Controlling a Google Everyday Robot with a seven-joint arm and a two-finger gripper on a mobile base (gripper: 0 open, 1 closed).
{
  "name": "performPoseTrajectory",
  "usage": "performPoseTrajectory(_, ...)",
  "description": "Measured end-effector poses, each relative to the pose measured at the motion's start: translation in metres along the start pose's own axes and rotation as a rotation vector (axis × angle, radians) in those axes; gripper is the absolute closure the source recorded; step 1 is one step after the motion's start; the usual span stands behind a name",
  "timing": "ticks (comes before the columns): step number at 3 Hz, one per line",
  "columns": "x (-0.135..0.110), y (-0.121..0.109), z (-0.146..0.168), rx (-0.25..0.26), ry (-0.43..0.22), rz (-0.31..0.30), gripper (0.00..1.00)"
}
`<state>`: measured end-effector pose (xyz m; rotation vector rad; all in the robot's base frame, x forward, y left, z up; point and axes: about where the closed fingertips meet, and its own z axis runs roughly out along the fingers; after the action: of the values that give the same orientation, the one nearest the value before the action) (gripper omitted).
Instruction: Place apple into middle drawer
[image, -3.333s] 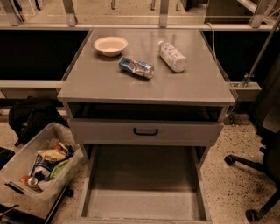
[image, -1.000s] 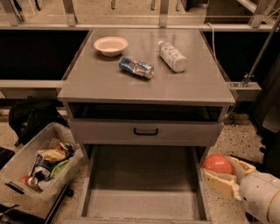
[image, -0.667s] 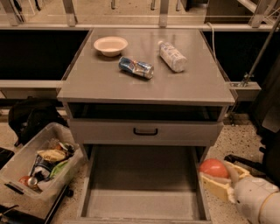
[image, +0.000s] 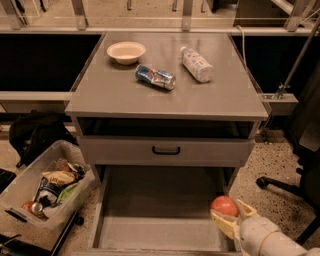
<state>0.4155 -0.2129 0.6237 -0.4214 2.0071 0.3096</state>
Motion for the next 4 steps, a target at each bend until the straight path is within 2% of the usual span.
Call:
performPoseTrajectory(1,0.022,0.027,0.052,-0.022,-0.004,-0.048,1.00)
performPoseTrajectory(2,0.062,0.031,0.095,0.000,0.016,-0.013,1.00)
performPoseTrajectory(3,0.107,0.061,0.146,-0.034,0.056,0.014,1.00)
performPoseTrajectory(4,0.122,0.076,0.158,-0.059,0.065,0.050,1.00)
